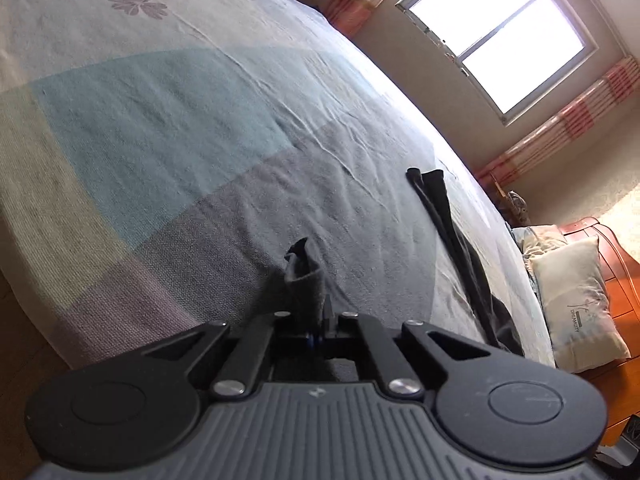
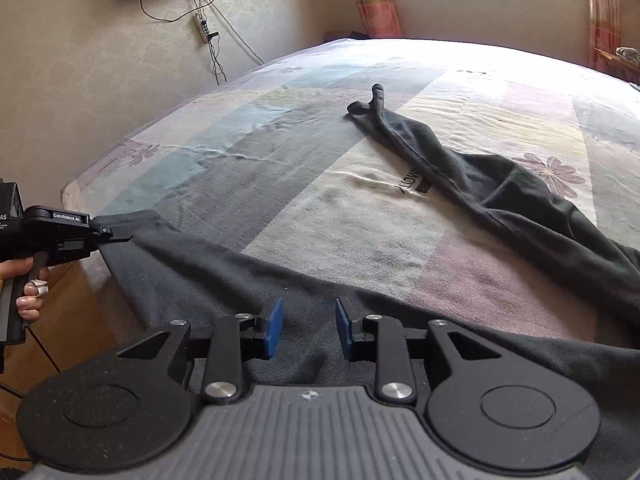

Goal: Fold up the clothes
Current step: 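Open the left tool to release the cuff and lift both tools away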

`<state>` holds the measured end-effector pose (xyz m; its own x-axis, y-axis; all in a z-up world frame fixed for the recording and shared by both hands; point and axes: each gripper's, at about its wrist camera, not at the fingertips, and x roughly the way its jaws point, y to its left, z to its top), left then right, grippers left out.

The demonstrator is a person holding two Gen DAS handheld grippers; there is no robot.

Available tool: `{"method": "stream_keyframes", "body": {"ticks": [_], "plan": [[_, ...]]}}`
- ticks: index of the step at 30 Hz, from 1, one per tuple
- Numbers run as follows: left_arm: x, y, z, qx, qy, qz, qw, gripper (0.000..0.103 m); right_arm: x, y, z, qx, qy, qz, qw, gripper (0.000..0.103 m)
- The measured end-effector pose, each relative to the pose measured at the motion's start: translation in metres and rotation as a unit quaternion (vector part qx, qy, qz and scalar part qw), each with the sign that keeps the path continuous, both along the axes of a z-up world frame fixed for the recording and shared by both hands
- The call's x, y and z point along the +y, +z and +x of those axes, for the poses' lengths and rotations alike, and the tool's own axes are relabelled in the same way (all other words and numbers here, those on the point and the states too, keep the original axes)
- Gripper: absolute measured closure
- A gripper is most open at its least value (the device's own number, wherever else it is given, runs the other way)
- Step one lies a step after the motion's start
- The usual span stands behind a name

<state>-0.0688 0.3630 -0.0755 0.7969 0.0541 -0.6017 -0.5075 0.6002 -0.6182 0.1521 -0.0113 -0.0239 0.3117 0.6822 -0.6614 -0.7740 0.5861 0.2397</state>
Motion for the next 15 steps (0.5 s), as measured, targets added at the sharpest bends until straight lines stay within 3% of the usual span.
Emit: {"method": "stream_keyframes", "body": {"ticks": [3, 7, 11, 15], "plan": [[0.006, -0.020, -0.001, 0.033, 0.009, -0.030, 0.9989, 0.102, 0.029, -0.006, 0.005, 0.008, 0.029, -0.007, 1.000, 0.070], [0.009, -0.032, -0.005, 0.014, 0.018, -0.052, 0.9984, 0.100, 0.080, -0.019, 0.003, 0.020, 0.078, -0.024, 0.996, 0.070], [0.018, -0.029, -0.003, 0.022, 0.023, -0.029, 0.9991, 0.096, 0.136, -0.047, 0.002, 0.020, 0.094, -0.059, 0.994, 0.070], [0.025, -0.013, -0.010, 0.043, 0.038, 0.009, 0.9983, 0.096, 0.152, -0.038, 0.007, 0.023, 0.083, -0.044, 0.995, 0.068]]}}
